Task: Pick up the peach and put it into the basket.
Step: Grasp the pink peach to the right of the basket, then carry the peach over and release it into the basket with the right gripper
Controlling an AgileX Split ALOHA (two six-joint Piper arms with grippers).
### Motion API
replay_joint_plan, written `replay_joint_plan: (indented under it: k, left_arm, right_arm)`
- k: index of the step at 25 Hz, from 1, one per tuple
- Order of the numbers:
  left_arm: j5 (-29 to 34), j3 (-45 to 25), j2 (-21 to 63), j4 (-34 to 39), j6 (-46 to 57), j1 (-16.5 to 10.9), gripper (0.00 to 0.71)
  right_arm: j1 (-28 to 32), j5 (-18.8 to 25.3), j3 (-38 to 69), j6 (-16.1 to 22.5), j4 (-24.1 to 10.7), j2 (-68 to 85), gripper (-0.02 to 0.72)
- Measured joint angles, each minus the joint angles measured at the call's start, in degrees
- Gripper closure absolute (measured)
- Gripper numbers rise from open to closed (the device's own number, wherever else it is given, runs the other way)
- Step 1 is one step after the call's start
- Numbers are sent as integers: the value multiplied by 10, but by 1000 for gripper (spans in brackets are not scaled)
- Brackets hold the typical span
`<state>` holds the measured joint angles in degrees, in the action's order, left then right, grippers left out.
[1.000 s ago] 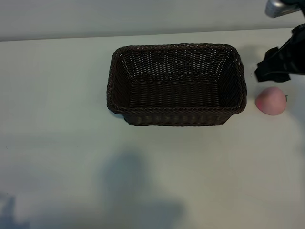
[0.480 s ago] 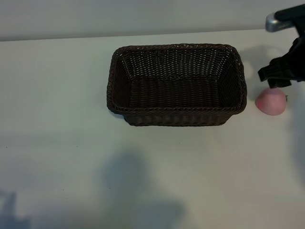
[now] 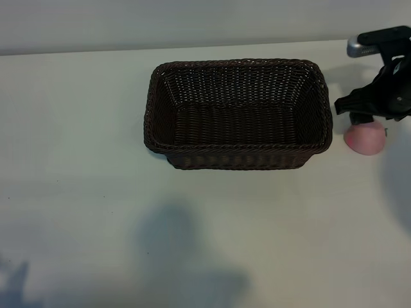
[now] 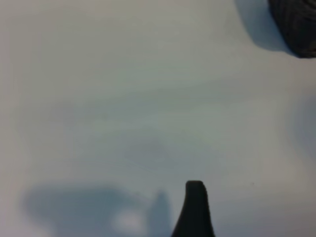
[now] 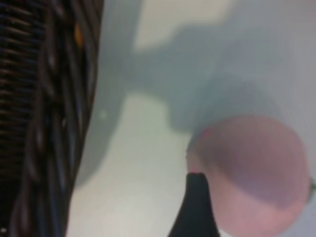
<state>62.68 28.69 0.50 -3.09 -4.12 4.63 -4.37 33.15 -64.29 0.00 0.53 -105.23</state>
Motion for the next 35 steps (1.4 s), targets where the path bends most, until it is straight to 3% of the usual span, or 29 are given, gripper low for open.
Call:
replay_joint_plan:
  k: [9, 11, 13, 15, 18, 35]
  left_arm:
    - [0, 0, 0, 0, 0, 11, 114]
    - [0, 0, 0, 0, 0, 11, 114]
    - [0, 0, 0, 0, 0, 11, 114]
    - [0, 0, 0, 0, 0, 11, 115]
    - [0, 0, 0, 0, 0, 11, 116]
    - [0, 0, 0, 0, 2, 11, 116]
  right_arm:
    - [0, -22, 0, 12, -15, -46, 154]
    - [0, -24, -1, 19, -17, -53, 230]
    - [0, -23, -1, 24, -18, -54, 359]
    - [0, -20, -2, 26, -18, -54, 533]
    - [0, -18, -3, 28, -19, -53, 643]
    - [0, 143, -105, 28, -36, 109, 660]
